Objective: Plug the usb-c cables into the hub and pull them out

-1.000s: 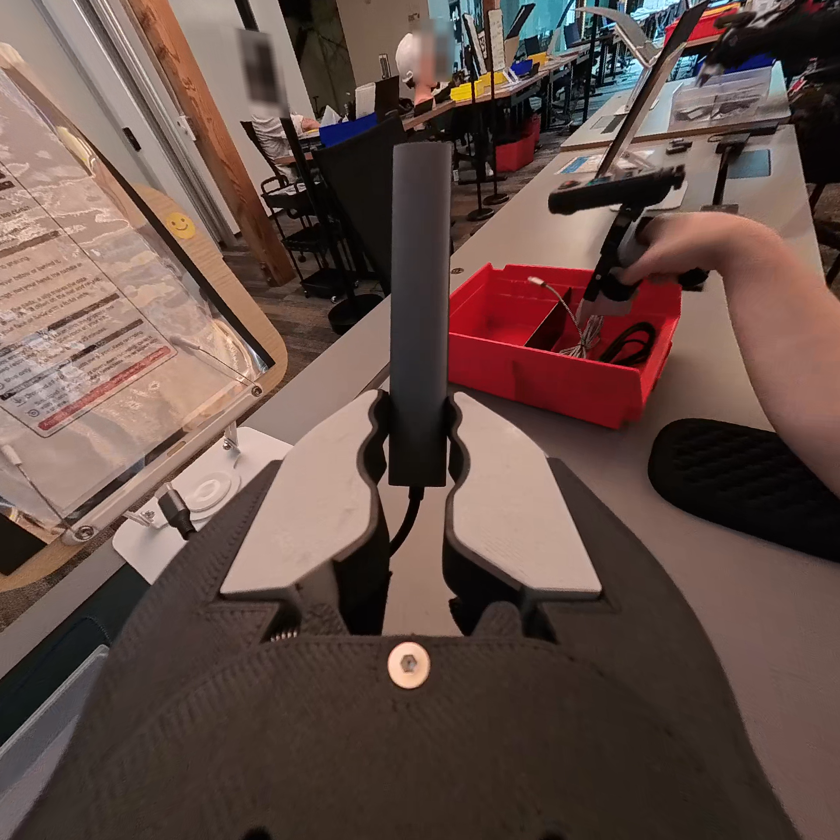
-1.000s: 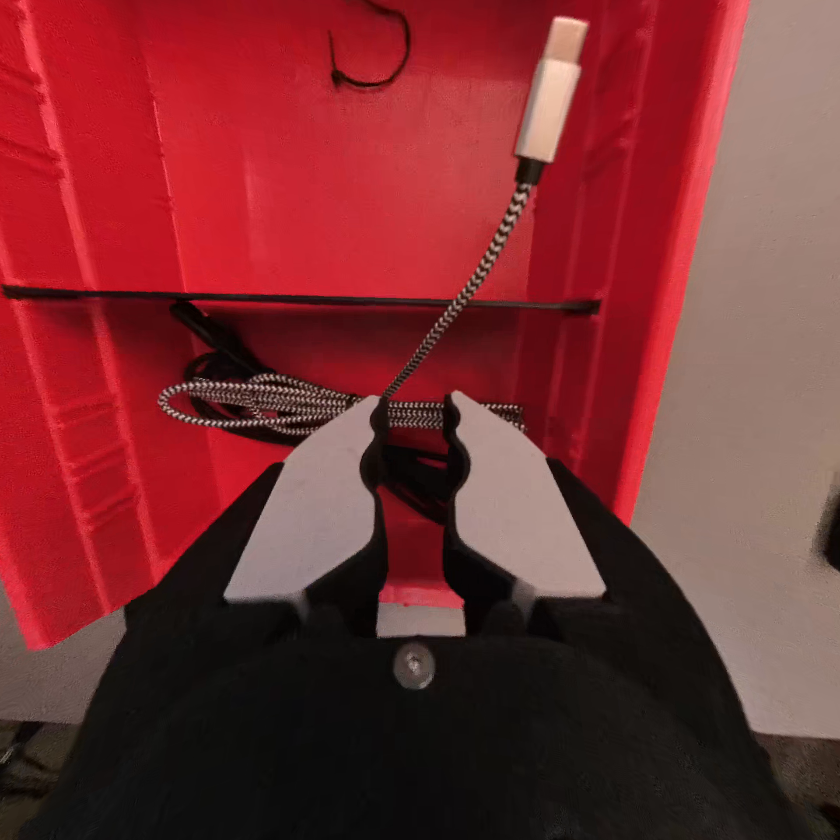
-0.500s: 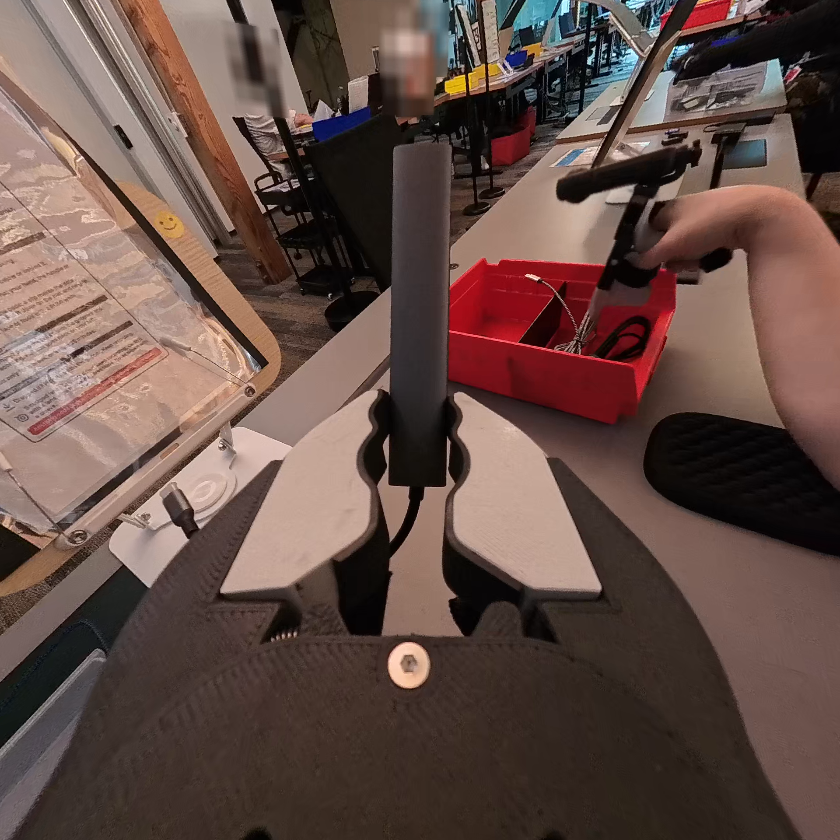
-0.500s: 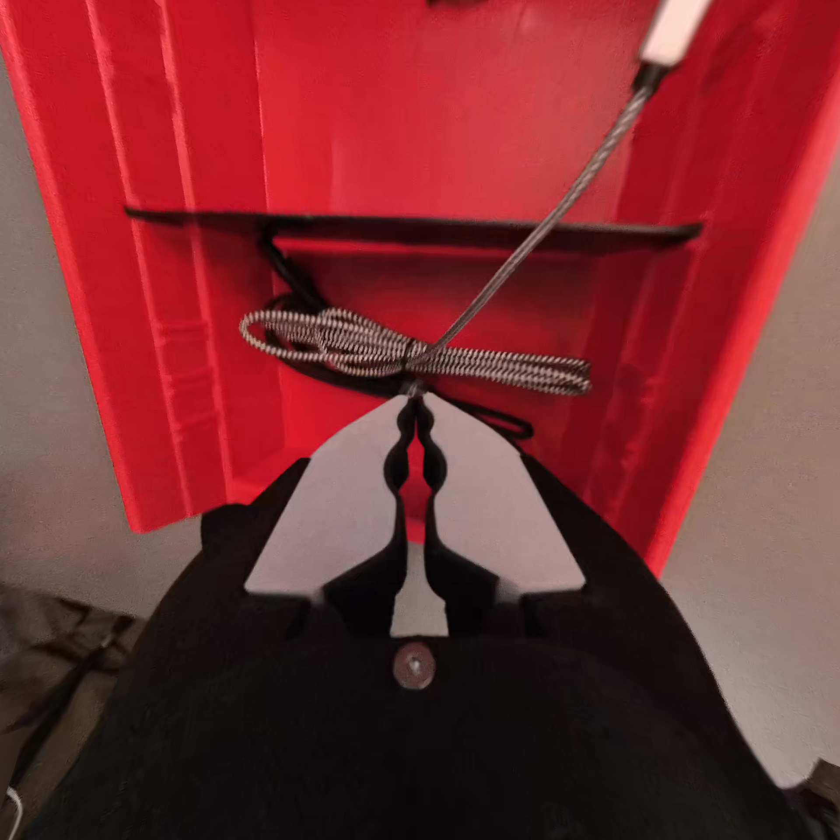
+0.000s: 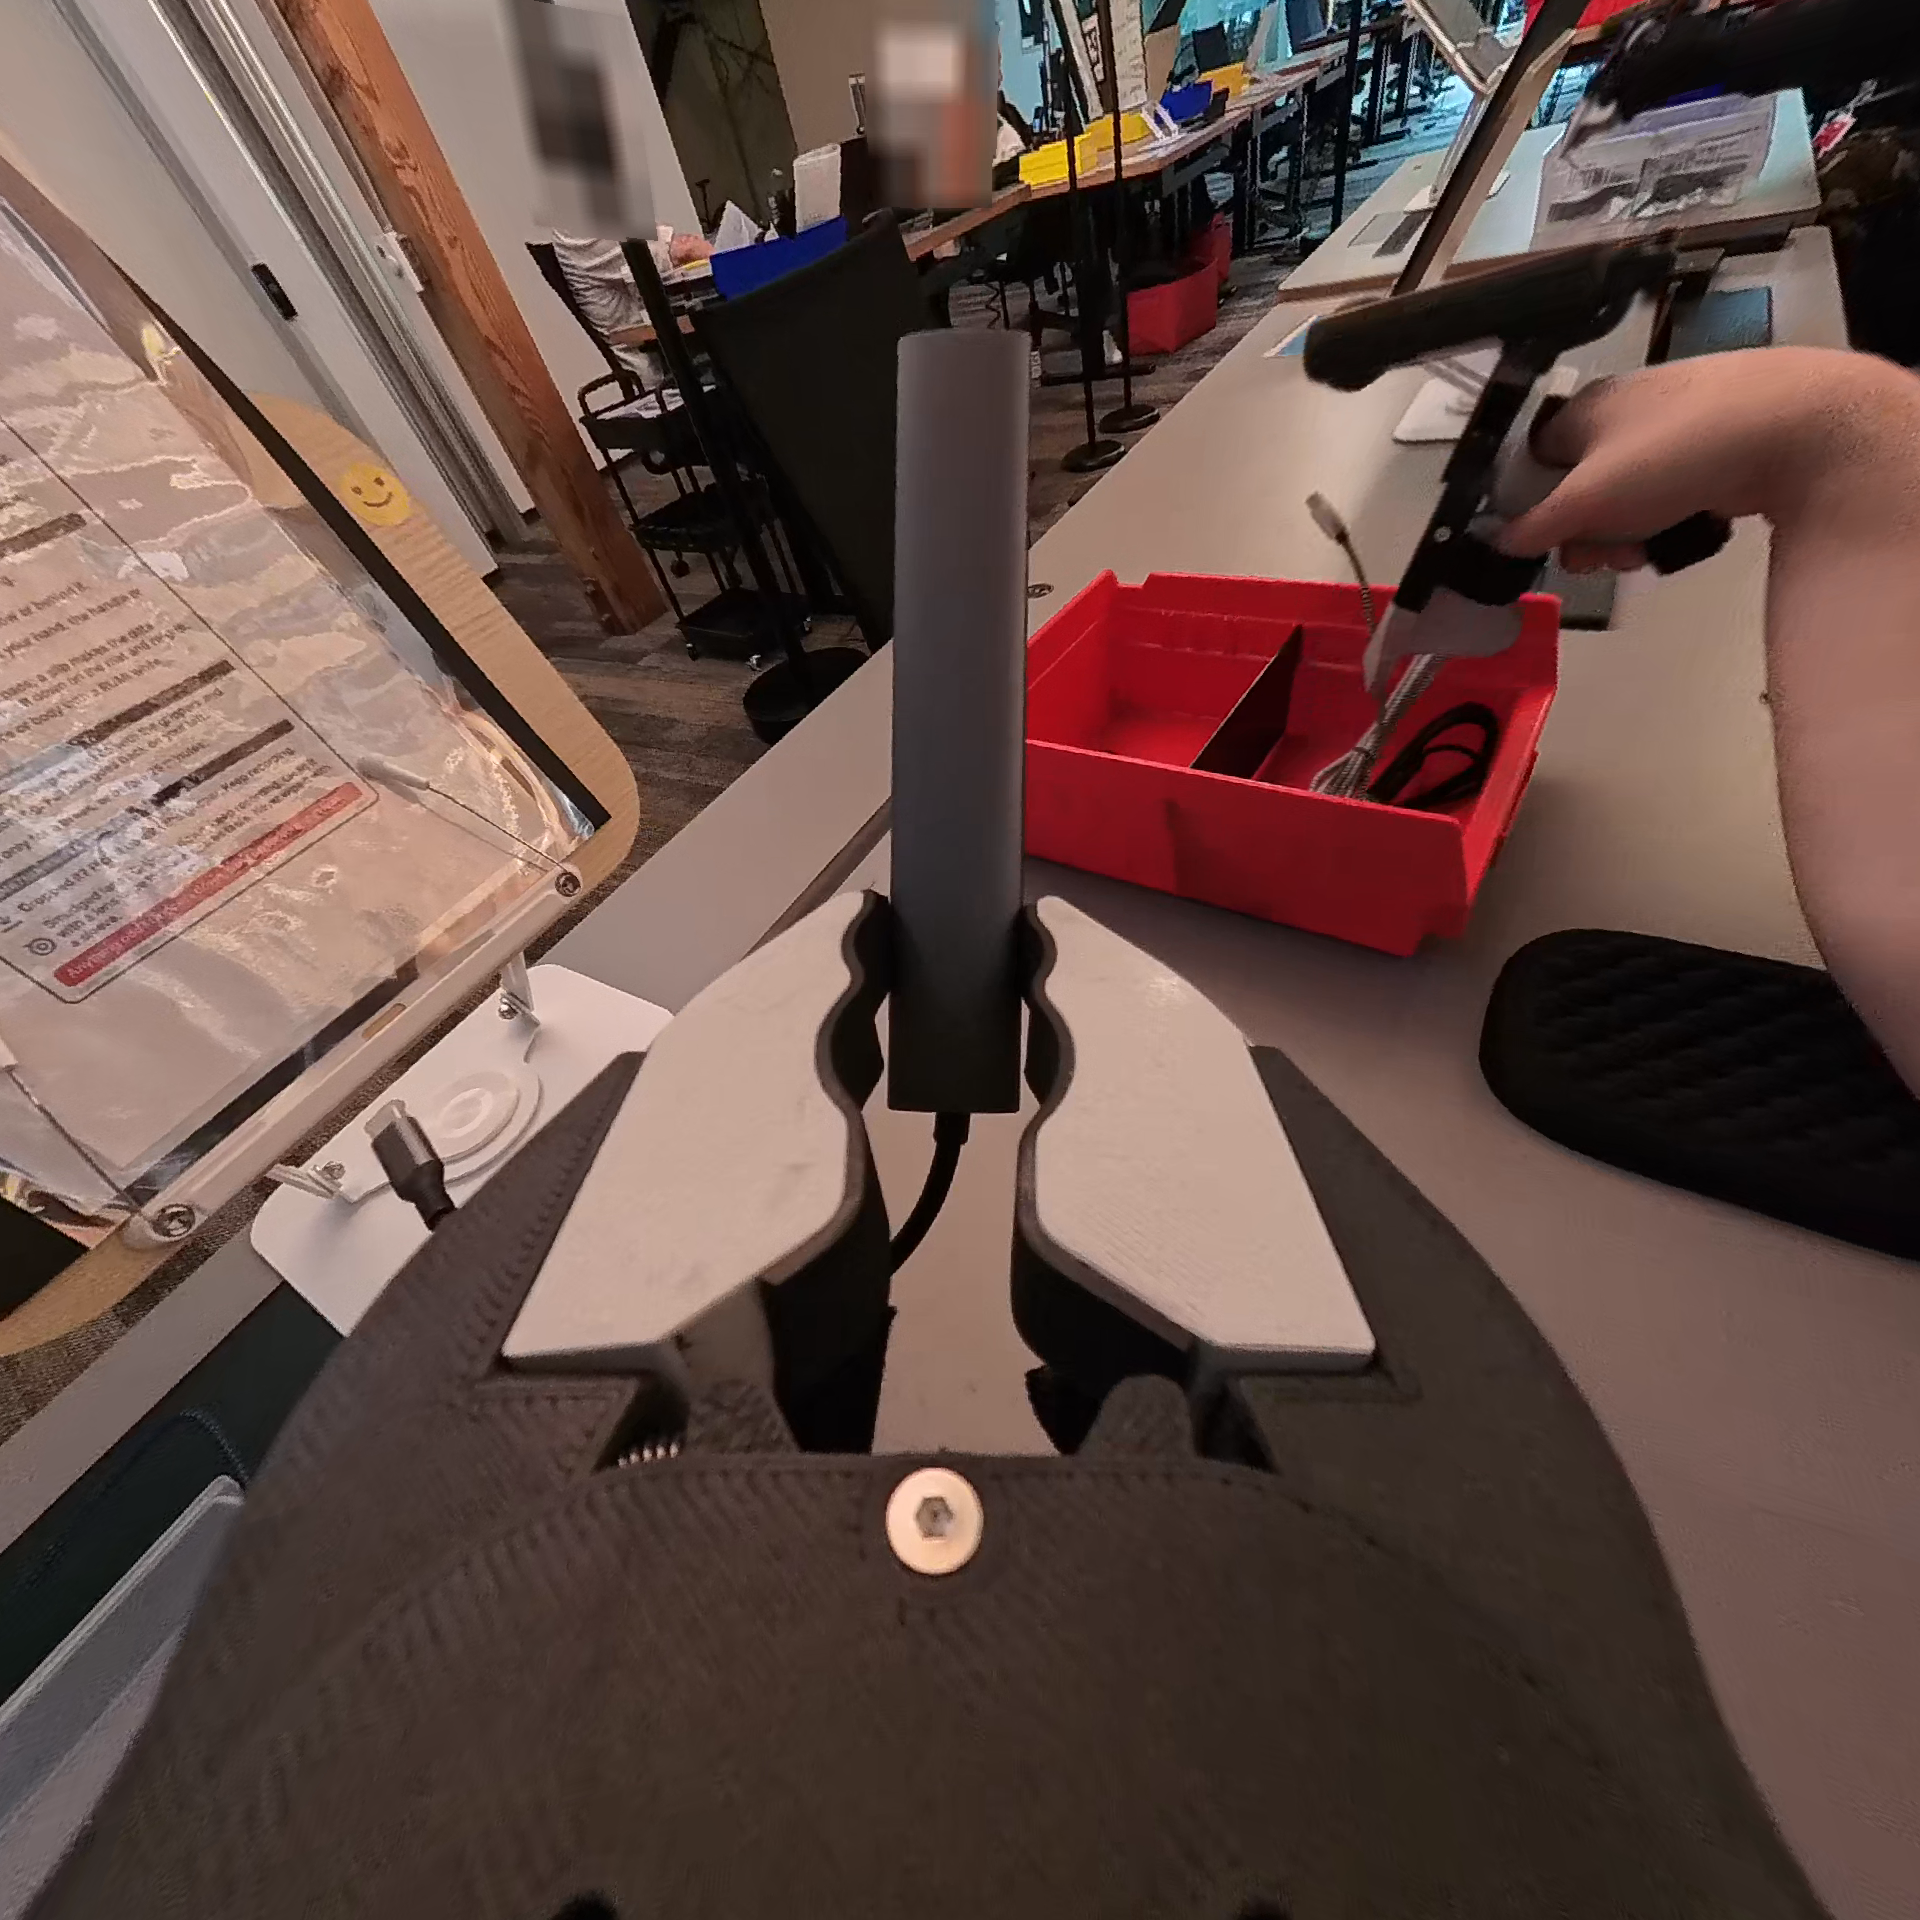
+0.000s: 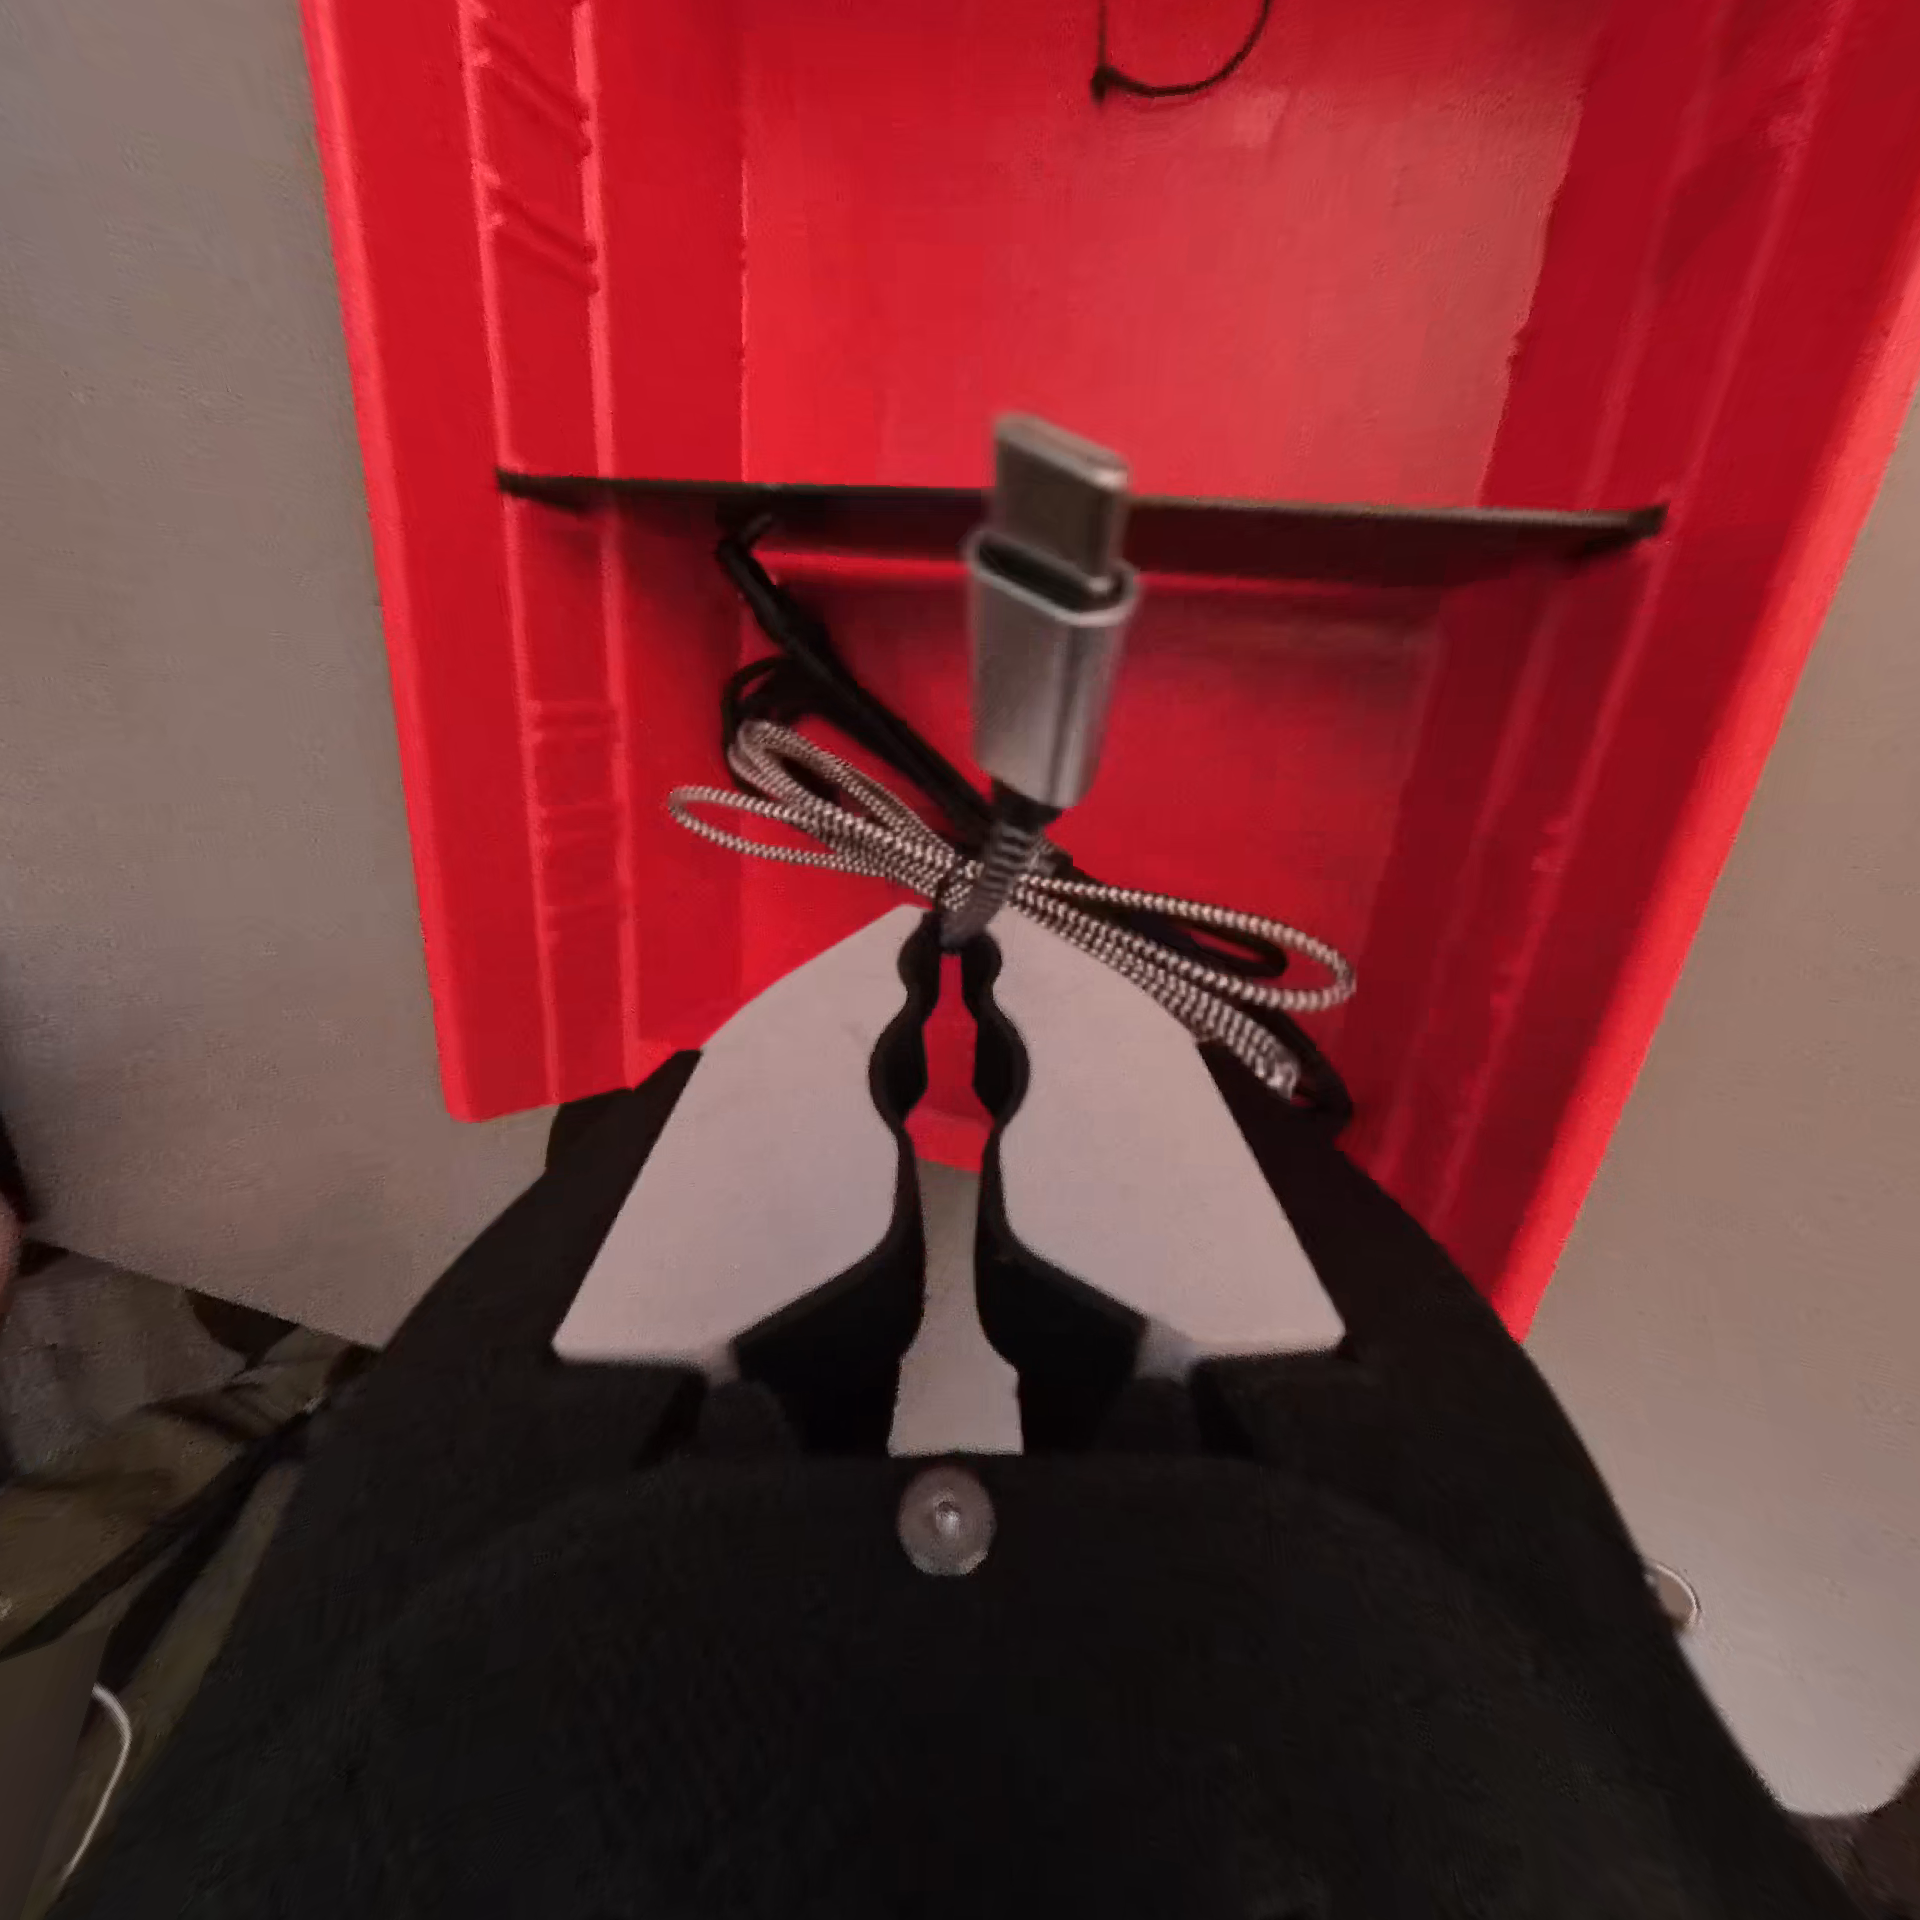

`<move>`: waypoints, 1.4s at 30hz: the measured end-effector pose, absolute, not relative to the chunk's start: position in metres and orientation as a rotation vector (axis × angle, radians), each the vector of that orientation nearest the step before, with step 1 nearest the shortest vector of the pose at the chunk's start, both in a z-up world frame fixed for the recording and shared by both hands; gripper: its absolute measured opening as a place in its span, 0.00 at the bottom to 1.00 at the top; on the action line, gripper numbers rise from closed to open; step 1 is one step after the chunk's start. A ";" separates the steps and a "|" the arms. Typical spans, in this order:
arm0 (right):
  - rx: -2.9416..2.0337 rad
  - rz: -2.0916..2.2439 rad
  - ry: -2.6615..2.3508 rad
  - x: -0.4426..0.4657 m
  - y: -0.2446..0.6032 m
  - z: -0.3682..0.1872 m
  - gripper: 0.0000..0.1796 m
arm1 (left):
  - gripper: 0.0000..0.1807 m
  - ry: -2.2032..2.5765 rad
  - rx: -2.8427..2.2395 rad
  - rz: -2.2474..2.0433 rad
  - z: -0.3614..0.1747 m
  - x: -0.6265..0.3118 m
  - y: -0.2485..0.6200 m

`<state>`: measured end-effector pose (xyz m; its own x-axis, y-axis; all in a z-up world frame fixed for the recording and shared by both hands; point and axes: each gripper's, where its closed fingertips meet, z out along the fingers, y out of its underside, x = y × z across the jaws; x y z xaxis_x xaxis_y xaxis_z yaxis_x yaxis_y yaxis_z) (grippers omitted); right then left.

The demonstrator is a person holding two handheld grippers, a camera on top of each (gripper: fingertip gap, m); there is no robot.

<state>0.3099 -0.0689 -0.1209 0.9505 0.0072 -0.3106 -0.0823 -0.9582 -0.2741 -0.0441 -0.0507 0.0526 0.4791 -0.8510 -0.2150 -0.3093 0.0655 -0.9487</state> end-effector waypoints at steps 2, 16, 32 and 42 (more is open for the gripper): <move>-2.832 0.464 0.049 0.303 -0.083 -0.113 0.02 | 0.13 1.061 -1.506 -0.560 0.052 -0.044 -0.051; -2.890 0.456 -0.165 0.319 -0.055 -0.170 0.03 | 0.13 1.074 -1.507 -0.554 0.051 -0.040 -0.053; -2.935 0.560 -0.004 0.319 -0.043 -0.204 0.03 | 0.13 1.102 -1.525 -0.551 0.041 -0.032 -0.054; -2.862 0.492 0.089 0.328 -0.056 -0.163 0.17 | 0.13 1.091 -1.527 -0.556 0.042 -0.036 -0.052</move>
<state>0.3279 -0.0561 -0.1630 0.9416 -0.0195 -0.3363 -0.0989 -0.9703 -0.2207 -0.0357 -0.0516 0.0421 0.4614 -0.8616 -0.2115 -0.3355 0.0512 -0.9407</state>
